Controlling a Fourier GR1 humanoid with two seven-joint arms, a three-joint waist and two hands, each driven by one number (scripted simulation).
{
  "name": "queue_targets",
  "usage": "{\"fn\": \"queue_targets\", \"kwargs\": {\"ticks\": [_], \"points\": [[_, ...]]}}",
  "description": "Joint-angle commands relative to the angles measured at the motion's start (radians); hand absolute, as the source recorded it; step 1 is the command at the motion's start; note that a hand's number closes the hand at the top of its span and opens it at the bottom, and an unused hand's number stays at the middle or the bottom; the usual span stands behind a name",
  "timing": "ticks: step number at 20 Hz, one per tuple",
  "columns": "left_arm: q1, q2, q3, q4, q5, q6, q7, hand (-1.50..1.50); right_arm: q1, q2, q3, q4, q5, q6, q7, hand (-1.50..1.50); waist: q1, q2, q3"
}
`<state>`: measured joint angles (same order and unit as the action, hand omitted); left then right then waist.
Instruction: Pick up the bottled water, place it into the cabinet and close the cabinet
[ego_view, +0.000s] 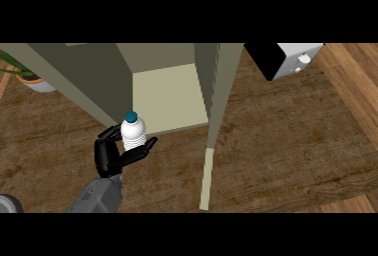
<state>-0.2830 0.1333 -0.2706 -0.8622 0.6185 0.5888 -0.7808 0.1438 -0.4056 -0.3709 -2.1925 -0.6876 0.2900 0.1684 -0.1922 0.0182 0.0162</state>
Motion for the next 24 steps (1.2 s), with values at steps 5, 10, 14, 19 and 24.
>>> {"fn": "queue_targets", "kwargs": {"ticks": [5, 10, 14, 19, 24], "points": [[-0.289, -0.014, -0.026, 0.064, -0.021, 0.041, 0.133, -1.5, -0.018, -0.014, 0.002, 0.012, -0.014, 0.018, 0.001, -1.5, -0.048, 0.02, -0.018], [-0.286, 0.017, -0.078, 0.035, -0.044, -0.003, 0.117, -1.5, -0.021, -0.017, 0.013, 0.019, -0.019, 0.038, -0.001, -1.5, -0.068, 0.019, -0.015], [-0.297, 0.039, -0.096, 0.016, -0.049, -0.027, 0.111, -1.5, -0.035, -0.027, 0.004, 0.031, -0.012, 0.039, -0.003, -1.5, -0.052, 0.015, -0.016], [-0.333, 0.002, -0.12, -0.003, -0.036, -0.029, 0.136, 1.5, -0.027, -0.033, -0.002, 0.042, -0.005, 0.047, -0.001, -1.5, -0.031, 0.007, -0.017], [-0.339, -0.047, -0.137, -0.009, -0.02, -0.031, 0.13, 1.5, -0.038, -0.032, -0.003, 0.025, -0.004, 0.033, 0.003, -1.5, 0.009, 0.001, -0.019]]}}
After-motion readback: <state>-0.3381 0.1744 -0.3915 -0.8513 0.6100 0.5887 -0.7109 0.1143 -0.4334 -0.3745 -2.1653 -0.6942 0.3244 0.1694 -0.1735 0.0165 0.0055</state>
